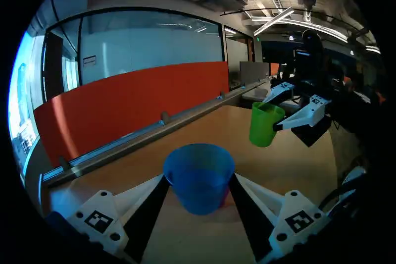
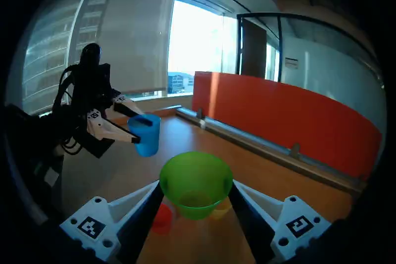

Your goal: Pour water

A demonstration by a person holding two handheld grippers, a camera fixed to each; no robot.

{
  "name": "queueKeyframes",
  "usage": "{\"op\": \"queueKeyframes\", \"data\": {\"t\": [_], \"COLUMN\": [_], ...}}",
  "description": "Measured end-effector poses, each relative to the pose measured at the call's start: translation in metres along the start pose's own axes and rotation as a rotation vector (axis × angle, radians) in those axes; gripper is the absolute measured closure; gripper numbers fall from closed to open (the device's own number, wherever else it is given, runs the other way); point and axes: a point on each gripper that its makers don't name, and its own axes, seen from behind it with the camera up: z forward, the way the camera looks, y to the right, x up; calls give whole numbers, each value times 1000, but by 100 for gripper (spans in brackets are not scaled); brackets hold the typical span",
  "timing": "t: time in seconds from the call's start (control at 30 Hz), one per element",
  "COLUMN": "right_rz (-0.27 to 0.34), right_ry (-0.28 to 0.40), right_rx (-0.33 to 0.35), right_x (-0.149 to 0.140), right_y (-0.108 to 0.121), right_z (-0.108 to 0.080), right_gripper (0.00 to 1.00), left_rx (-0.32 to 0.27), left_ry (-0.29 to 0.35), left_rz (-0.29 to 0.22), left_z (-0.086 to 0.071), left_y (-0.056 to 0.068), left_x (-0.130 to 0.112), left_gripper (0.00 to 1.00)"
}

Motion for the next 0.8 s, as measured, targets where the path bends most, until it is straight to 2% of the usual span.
{"op": "queueKeyframes", "data": {"t": [0.47,0.8], "right_rz": [-3,10], "right_ry": [100,187], "right_rx": [12,18], "right_x": [27,45], "right_y": [-7,-10], "right_z": [-4,-5], "right_gripper": [9,8], "left_rx": [9,6], "left_ry": [84,129], "left_rz": [-17,-50], "left_z": [-13,-15], "left_y": [0,-1], "left_x": [26,37], "left_gripper": [16,16]}}
